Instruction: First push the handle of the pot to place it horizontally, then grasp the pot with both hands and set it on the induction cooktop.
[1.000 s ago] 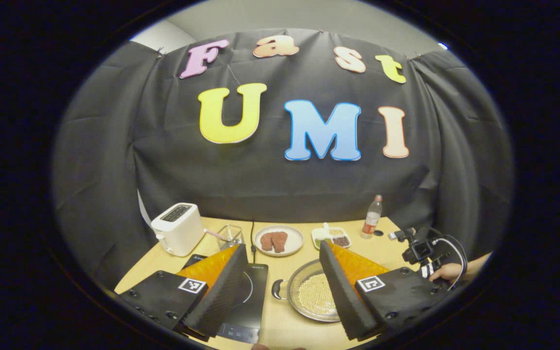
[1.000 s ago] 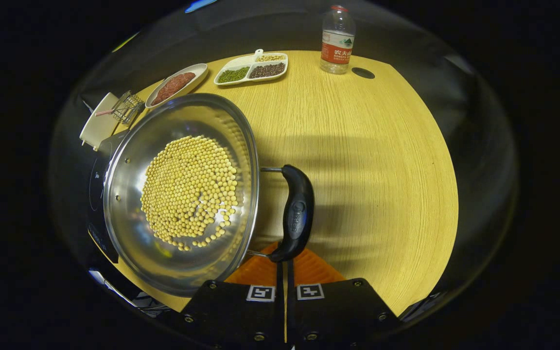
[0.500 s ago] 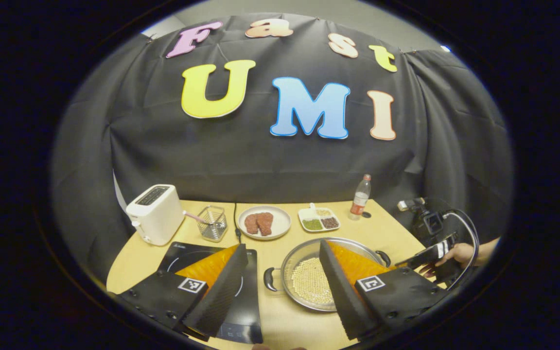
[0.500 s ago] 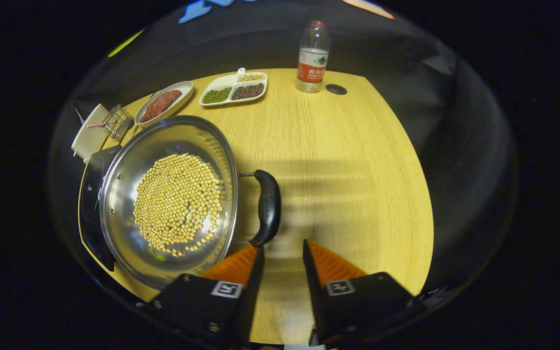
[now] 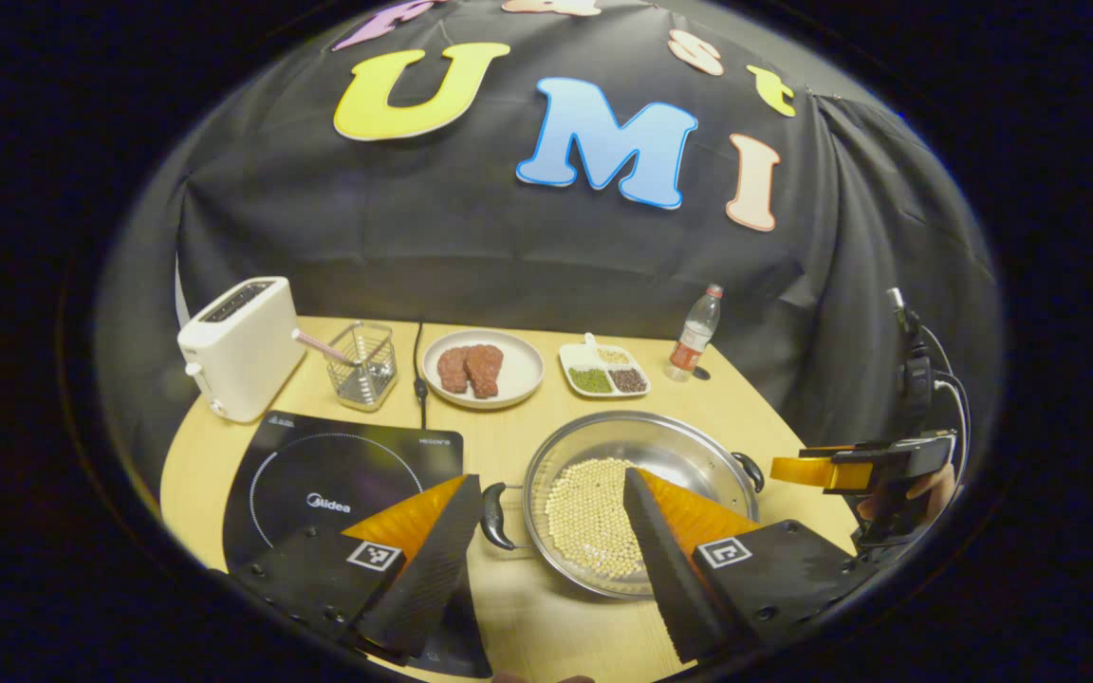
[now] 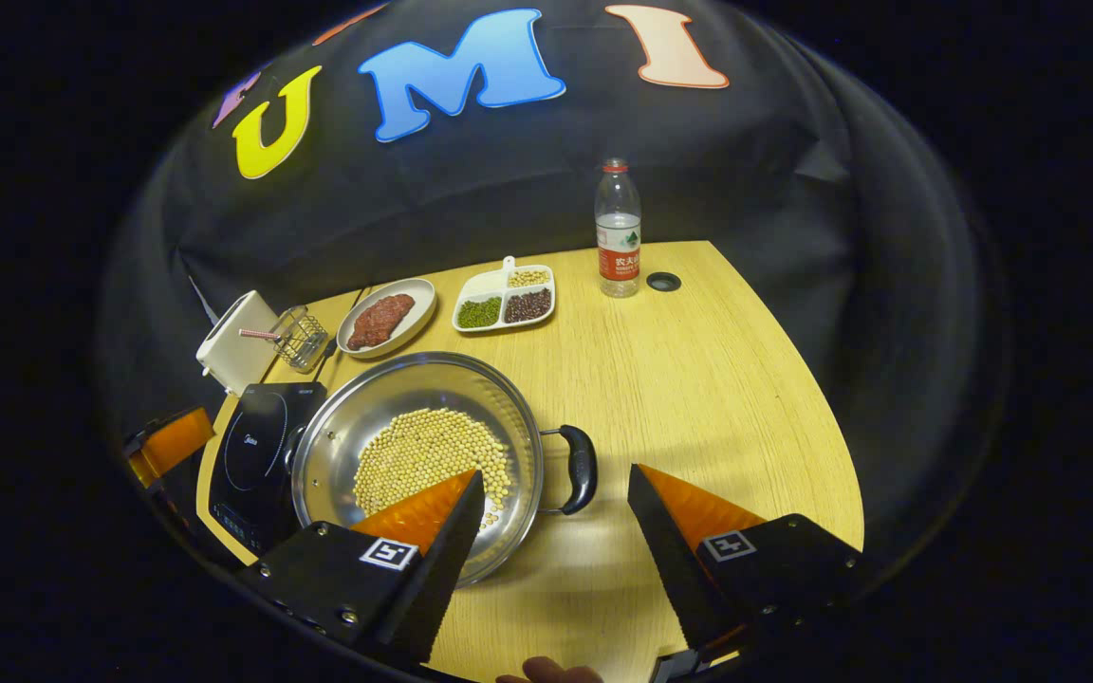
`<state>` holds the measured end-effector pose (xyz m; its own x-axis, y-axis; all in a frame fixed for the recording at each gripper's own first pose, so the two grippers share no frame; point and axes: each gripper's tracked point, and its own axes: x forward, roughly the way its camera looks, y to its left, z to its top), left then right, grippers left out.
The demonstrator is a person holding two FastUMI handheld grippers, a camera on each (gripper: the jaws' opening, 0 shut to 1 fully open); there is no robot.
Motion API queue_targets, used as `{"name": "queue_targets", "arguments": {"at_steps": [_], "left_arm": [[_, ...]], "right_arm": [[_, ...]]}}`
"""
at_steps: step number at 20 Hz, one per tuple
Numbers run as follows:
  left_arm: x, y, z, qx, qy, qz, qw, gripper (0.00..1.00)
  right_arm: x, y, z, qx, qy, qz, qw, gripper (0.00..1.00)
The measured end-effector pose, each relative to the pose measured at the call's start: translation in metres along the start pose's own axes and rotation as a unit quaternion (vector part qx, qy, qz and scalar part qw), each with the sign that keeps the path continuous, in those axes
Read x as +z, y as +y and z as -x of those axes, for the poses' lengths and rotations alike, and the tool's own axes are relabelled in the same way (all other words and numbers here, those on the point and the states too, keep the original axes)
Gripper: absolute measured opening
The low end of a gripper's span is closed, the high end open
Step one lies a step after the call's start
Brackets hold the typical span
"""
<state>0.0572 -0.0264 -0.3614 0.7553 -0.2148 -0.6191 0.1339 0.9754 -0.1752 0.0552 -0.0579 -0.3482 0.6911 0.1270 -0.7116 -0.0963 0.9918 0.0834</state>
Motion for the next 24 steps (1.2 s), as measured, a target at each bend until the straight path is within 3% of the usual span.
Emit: {"name": "queue_targets", "arguments": {"at_steps": [11, 16, 24], "left_arm": [[-0.053, 0.031, -0.086, 0.008, 0.080, 0.008, 0.997, 0.98], [-0.071, 0.035, -0.104, 0.011, 0.110, 0.011, 0.994, 0.98], [-0.077, 0.030, -0.118, 0.019, 0.126, -0.029, 0.991, 0.97]], "right_arm": [[-0.010, -0.001, -0.041, 0.003, 0.014, 0.018, 1.000, 0.93], [-0.002, -0.004, -0.063, -0.004, 0.027, 0.018, 0.999, 0.94], [-0.022, -0.006, -0.095, -0.002, 0.074, -0.005, 0.997, 0.94]]}}
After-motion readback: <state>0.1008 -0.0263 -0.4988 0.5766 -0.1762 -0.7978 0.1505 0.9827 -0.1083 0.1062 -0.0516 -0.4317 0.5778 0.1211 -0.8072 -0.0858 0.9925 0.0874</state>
